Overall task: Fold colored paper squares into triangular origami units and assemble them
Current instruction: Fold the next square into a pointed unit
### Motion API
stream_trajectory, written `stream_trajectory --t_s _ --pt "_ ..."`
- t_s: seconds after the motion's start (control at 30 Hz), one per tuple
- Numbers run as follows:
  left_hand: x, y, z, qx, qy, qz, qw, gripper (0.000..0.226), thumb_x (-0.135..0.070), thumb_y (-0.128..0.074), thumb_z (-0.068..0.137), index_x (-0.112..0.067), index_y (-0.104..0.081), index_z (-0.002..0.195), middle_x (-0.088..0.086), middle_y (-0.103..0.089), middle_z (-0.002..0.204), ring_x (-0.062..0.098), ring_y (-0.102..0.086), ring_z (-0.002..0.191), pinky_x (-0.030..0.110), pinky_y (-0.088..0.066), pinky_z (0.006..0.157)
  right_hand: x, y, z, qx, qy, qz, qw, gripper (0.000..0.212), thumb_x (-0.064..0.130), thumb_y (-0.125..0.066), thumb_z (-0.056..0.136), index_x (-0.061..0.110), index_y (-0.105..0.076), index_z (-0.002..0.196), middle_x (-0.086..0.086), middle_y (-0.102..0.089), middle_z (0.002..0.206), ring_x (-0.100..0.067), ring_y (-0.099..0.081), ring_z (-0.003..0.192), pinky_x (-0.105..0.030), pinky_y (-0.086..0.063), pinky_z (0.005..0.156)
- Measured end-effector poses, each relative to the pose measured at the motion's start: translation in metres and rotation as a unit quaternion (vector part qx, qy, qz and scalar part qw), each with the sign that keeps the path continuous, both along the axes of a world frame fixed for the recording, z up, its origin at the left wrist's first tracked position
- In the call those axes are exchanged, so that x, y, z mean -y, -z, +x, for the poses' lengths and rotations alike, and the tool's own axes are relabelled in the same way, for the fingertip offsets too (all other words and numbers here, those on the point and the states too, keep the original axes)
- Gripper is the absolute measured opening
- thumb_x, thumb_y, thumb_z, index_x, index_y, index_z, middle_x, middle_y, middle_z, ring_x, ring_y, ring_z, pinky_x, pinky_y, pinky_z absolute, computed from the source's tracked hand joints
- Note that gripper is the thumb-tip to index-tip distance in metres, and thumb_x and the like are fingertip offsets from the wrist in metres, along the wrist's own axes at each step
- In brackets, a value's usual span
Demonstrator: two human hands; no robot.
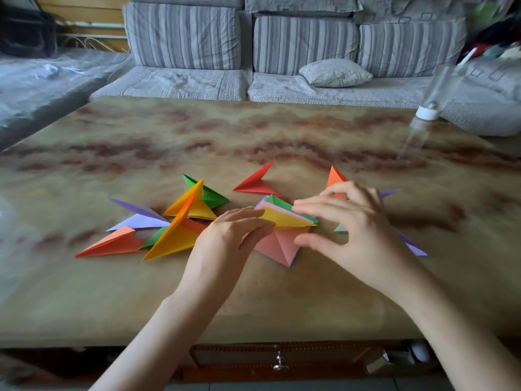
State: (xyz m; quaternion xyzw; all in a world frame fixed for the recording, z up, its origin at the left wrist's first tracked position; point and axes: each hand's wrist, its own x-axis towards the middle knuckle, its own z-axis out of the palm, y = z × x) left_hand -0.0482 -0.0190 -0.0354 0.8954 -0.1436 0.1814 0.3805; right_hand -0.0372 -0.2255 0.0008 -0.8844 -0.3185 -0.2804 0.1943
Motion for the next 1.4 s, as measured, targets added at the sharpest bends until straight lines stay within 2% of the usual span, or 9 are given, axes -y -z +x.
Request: stream_trajectory --t_s 0.17,0.37,0.5,0.57,0.63,0.97,1.13,1.23,1.4 --pt "-0.001 0.0 0.001 0.02 0.008 -0.008 1.0 0.026 -0.034 -0.054 0.085 -0.027 -0.075 0.099 -0.01 -0.067 0.117 0.009 -0.061 0.109 0.031 -0.051 0.089 -0.005 0.017 0.007 -0.042 0.011 0.002 0.999 0.027 0.039 -0.063 0.073 0.023 -0.075 0.092 0.009 -0.071 0.089 -0.02 -0.062 0.088 -0.029 -0.032 0.081" --pt "0.004 -0.015 -0.006 -0.046 -0.018 -0.169 0.984 0.041 -0.053 -0.05 0.084 -0.027 -0.067 0.111 -0.016 -0.066 0.111 -0.009 -0.057 0.104 0.014 -0.046 0.088 -0.016 0.007 0.002 0.091 0.004 0.116 0.989 0.01 0.015 -0.067 0.083 0.01 -0.073 0.078 0.004 -0.073 0.087 -0.018 -0.064 0.086 -0.038 -0.048 0.08" --pt "0.003 -0.025 -0.004 -0.217 -0.009 -0.487 0.846 0.054 -0.056 -0.055 0.074 -0.018 -0.059 0.113 0.011 -0.067 0.11 0.023 -0.07 0.096 0.032 -0.059 0.072 -0.016 0.002 -0.005 0.165 0.005 0.08 0.983 0.005 0.007 -0.069 0.083 0.007 -0.074 0.081 0.002 -0.072 0.1 -0.023 -0.063 0.098 -0.042 -0.045 0.09" --pt "0.003 -0.031 -0.005 -0.295 0.027 -0.563 0.771 0.069 -0.055 -0.056 0.069 -0.008 -0.057 0.12 0.021 -0.065 0.113 0.028 -0.071 0.091 0.037 -0.06 0.069 -0.017 0.003 -0.007 0.171 -0.025 0.048 0.984 0.005 0.004 -0.069 0.082 0.007 -0.074 0.081 0.002 -0.071 0.105 -0.023 -0.062 0.102 -0.04 -0.043 0.094" --pt "0.003 -0.032 -0.006 -0.323 0.05 -0.571 0.753 0.065 -0.05 -0.058 0.07 -0.007 -0.062 0.117 0.02 -0.068 0.109 0.025 -0.07 0.088 0.036 -0.059 0.07 -0.02 0.006 -0.007 0.155 -0.062 0.017 0.986 0.005 0.004 -0.07 0.081 0.008 -0.073 0.081 0.0 -0.07 0.108 -0.024 -0.061 0.106 -0.041 -0.041 0.099" --pt "0.0 -0.034 -0.01 -0.284 0.059 -0.522 0.802 0.015 -0.002 -0.055 0.086 -0.008 -0.068 0.092 0.008 -0.074 0.086 0.02 -0.071 0.08 0.031 -0.059 0.067 -0.027 0.007 -0.007 -0.099 -0.066 0.152 0.981 0.014 0.035 -0.071 0.076 0.024 -0.073 0.083 0.006 -0.051 0.137 -0.012 -0.035 0.133 -0.029 -0.026 0.11" --pt "0.003 -0.037 -0.013 -0.298 0.094 -0.498 0.809 0.027 -0.029 -0.057 0.077 -0.012 -0.072 0.092 0.01 -0.074 0.093 0.025 -0.071 0.087 0.036 -0.06 0.072 -0.026 0.005 -0.007 -0.275 -0.073 0.352 0.892 0.018 0.034 -0.073 0.071 0.018 -0.071 0.079 0.008 -0.073 0.093 -0.01 -0.065 0.091 -0.029 -0.048 0.082" --pt "0.005 -0.038 -0.016 -0.303 0.11 -0.461 0.827 0.026 -0.043 -0.066 0.077 -0.021 -0.077 0.087 0.008 -0.074 0.096 0.022 -0.071 0.091 0.036 -0.059 0.074 -0.03 0.002 -0.008 -0.284 -0.057 0.41 0.865 0.011 0.029 -0.074 0.067 0.024 -0.068 0.075 0.011 -0.069 0.072 -0.006 -0.062 0.07 -0.019 -0.049 0.069" --pt "0.007 -0.037 -0.017 -0.265 0.081 -0.407 0.87 0.033 -0.02 -0.077 0.069 -0.009 -0.07 0.1 0.012 -0.074 0.094 0.02 -0.072 0.087 0.027 -0.058 0.069 -0.03 0.0 -0.007 -0.275 -0.027 0.436 0.857 0.025 0.012 -0.077 0.072 0.025 -0.061 0.086 0.006 -0.067 0.072 -0.005 -0.06 0.068 -0.017 -0.047 0.064"
